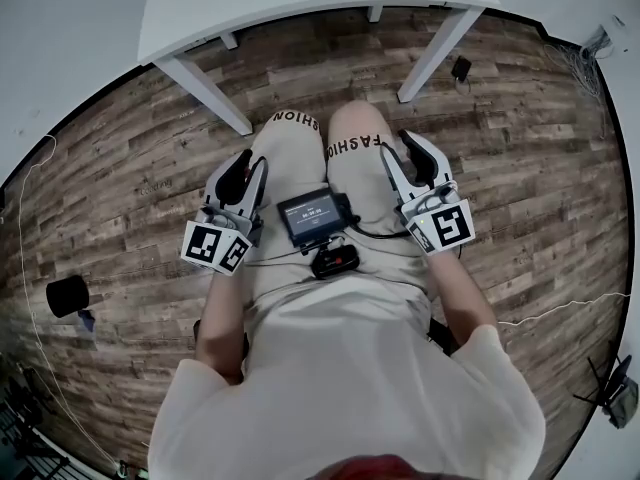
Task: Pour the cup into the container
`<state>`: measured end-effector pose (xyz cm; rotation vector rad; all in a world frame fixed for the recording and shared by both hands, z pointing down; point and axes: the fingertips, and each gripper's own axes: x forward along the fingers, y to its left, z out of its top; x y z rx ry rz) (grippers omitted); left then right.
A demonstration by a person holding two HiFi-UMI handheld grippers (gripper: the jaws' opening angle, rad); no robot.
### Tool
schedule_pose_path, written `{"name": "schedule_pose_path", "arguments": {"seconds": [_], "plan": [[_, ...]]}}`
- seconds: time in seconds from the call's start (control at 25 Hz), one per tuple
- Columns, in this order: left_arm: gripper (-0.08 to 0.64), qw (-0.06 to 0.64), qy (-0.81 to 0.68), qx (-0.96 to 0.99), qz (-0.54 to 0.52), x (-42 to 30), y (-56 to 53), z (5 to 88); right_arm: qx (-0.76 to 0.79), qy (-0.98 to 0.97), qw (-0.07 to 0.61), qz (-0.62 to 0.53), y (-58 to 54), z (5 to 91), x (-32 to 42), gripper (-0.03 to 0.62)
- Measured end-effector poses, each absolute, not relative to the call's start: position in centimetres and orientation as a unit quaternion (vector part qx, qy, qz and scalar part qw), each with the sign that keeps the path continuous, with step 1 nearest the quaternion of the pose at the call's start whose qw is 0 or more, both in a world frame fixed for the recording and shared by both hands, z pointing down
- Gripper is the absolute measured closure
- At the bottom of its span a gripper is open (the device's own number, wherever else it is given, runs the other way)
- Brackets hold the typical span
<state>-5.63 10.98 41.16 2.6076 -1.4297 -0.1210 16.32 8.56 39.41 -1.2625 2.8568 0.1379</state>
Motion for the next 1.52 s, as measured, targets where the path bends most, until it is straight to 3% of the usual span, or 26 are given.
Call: {"name": "schedule_pose_path", "arguments": {"seconds": [1.52], "plan": [[0.449,0.071,-0.494,0.866,-0.029,-4.5,11.5,41.4,-0.416,0.908,0.001,0.057,8.7,39.2,16.0,0.471]]}}
